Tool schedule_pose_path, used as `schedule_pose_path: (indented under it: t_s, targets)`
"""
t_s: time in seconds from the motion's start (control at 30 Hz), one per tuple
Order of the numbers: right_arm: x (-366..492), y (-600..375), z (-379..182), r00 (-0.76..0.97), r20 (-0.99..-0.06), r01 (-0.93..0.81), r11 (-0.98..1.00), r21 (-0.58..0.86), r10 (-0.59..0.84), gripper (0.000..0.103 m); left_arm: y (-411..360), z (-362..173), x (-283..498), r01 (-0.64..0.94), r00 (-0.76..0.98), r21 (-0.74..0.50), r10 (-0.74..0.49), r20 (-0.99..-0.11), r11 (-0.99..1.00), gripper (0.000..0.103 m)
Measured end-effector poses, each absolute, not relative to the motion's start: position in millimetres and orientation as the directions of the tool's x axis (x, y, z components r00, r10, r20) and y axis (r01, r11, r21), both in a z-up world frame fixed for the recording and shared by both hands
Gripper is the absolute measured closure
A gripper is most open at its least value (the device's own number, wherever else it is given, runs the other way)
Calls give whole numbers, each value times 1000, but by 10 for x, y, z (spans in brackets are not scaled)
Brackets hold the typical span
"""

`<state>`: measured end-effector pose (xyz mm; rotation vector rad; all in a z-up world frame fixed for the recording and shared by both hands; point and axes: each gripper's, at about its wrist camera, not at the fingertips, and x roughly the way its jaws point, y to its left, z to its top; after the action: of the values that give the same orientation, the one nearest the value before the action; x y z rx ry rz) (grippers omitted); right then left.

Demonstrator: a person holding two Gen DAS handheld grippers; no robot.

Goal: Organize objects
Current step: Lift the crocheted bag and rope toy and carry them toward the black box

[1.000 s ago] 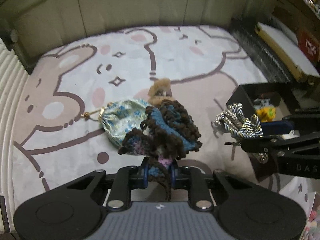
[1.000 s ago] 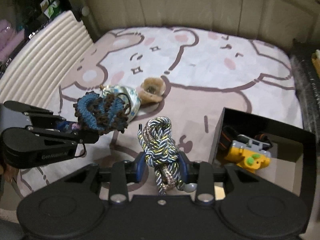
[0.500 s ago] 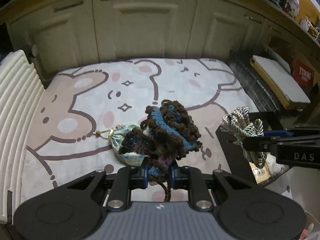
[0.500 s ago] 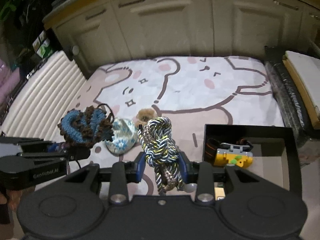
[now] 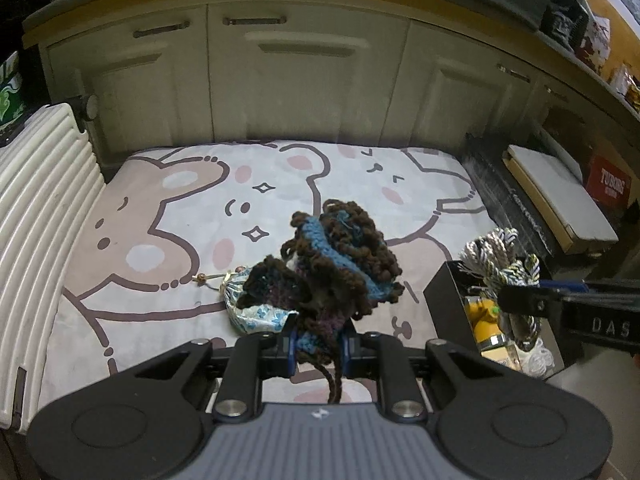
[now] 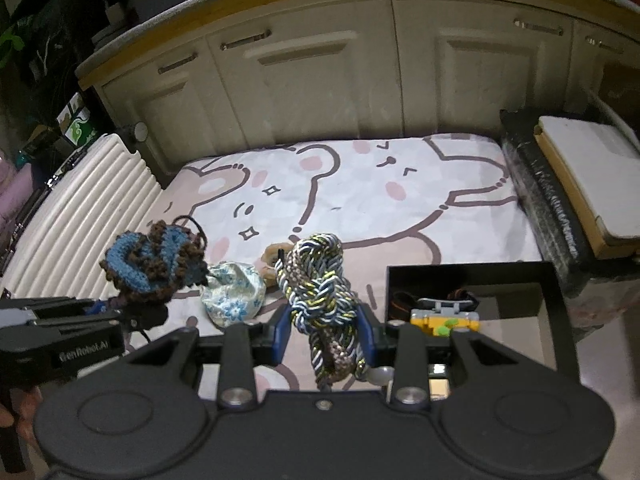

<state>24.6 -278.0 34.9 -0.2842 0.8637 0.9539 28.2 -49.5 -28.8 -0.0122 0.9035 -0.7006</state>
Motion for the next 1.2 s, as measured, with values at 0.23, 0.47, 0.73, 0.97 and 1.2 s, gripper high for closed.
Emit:
schedule_pose_path:
  t_s: [0.23,0.47,0.73,0.97,1.2]
  targets:
    - [296,-2847,377,310,-738,-798,586,141,600,67,-588,-241,267,528,443,-296,-556,-704,796,82]
    - [442,-2986,377,328,-733,-784,605,142,596,67,-795,-217,243,530,441,-305,-564,-697,791,82]
    - [684,-3281,360,372,-735,-746,654,127,567,67,-1144,-154,145,570,420,-323,-606,-675,755,82]
    - [904,-3590,339,413,-732,-695,707,132,542,67,-1446,-88,18,609,398,-336,-644,-654,718,82]
    - [1074,-3768,236,428,-750,-664,738,117,504,67,-1677,-60,-54,636,375,-349,-671,-640,688,82]
